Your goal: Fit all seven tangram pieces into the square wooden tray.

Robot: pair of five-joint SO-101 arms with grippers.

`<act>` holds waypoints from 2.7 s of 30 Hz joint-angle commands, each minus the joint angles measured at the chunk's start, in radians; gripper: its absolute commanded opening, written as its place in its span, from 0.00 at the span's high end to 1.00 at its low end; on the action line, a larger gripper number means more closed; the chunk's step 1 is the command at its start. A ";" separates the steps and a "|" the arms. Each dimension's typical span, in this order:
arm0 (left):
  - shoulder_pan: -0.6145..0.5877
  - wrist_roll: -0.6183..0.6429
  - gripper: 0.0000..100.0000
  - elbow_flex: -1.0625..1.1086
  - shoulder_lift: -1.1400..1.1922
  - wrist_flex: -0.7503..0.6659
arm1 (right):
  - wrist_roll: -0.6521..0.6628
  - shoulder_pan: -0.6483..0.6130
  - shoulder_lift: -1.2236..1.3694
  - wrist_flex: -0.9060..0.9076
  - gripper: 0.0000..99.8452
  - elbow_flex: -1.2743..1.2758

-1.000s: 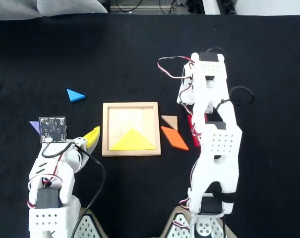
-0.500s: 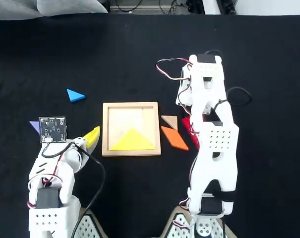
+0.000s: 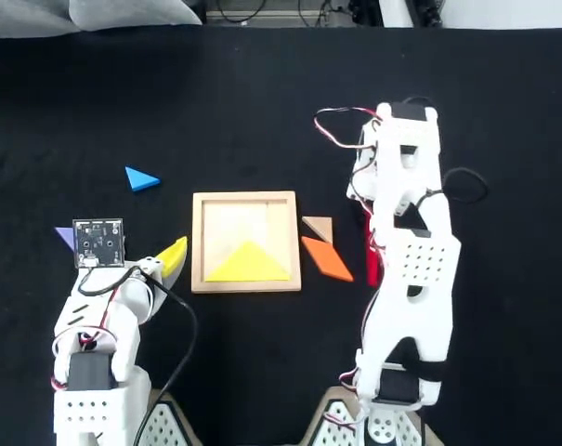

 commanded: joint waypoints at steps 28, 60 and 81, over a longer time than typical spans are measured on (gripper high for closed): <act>0.004 -0.005 0.66 0.021 -0.005 -0.023 | 0.161 0.000 -0.139 0.034 0.75 0.108; 0.002 -0.005 0.66 0.021 -0.005 -0.020 | 0.163 0.000 -0.357 0.032 0.95 0.262; -0.131 0.005 0.66 0.021 -0.008 -0.018 | 0.132 -0.456 -0.710 0.014 0.95 0.236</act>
